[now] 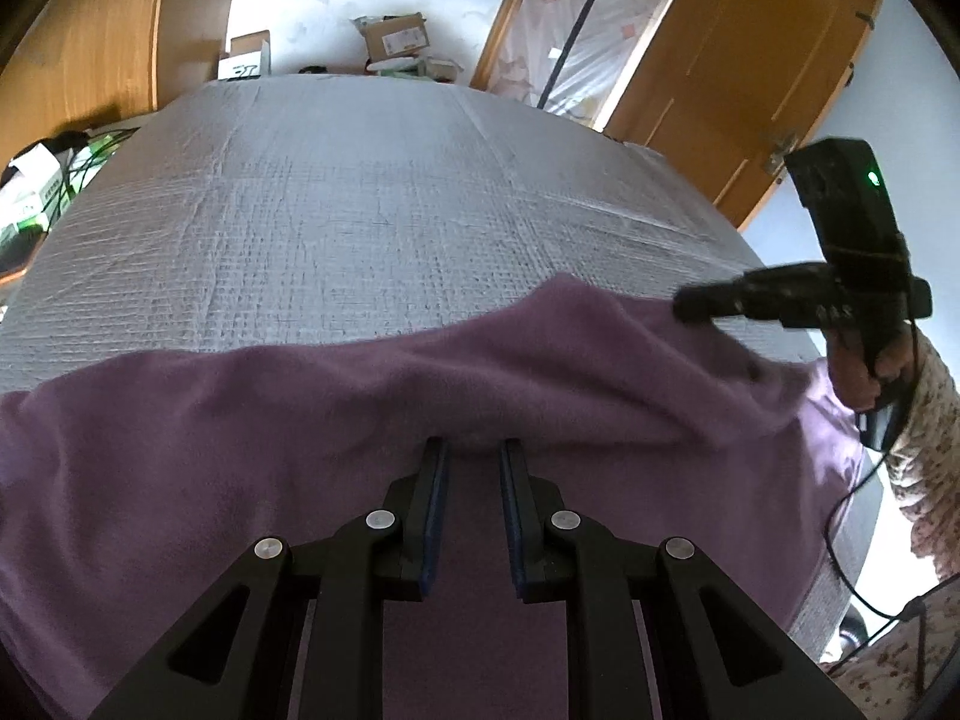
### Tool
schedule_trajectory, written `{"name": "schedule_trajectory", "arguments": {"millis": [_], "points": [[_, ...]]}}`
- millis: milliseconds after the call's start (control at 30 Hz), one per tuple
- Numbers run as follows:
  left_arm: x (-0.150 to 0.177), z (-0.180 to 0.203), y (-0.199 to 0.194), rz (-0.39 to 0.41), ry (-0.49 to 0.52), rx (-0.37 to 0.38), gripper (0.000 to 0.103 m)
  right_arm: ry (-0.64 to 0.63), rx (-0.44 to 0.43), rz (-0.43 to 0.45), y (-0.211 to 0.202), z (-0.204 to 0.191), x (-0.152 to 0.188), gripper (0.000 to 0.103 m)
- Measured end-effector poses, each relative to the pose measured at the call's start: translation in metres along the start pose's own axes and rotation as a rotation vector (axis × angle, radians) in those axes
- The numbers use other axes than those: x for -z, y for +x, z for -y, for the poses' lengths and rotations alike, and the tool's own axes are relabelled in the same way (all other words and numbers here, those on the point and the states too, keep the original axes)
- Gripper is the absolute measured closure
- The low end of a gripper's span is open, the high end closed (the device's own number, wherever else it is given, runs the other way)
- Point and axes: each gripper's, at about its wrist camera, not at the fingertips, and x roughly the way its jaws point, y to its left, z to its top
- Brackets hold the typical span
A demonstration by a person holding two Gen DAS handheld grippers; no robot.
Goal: Fold clothes
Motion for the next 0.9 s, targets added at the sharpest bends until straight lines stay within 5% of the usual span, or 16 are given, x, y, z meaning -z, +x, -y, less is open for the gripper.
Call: {"name": "schedule_trajectory", "arguments": {"millis": [167,400,600,800,900], "points": [[0.000,-0.002,0.000,0.006,0.003,0.006,0.085,-0.045,0.071,-0.037,0.017,-0.006,0.004,0.098],[0.002,-0.006,-0.001,0.010,-0.006,0.018,0.085,0.092,0.083,0.032,-0.016,0.019,0.002,0.095],[0.003,-0.011,-0.003,0.013,-0.014,0.024,0.085,0.030,-0.149,0.010,-0.018,-0.011,-0.002,0.093],[0.005,-0.013,-0.004,0.017,-0.018,0.029,0.085,0.080,-0.453,-0.147,0.010,-0.025,0.000,0.070],[0.006,-0.014,-0.005,0.019,-0.017,0.032,0.085,0.089,-0.462,-0.142,0.011,-0.023,-0.001,0.068]]}}
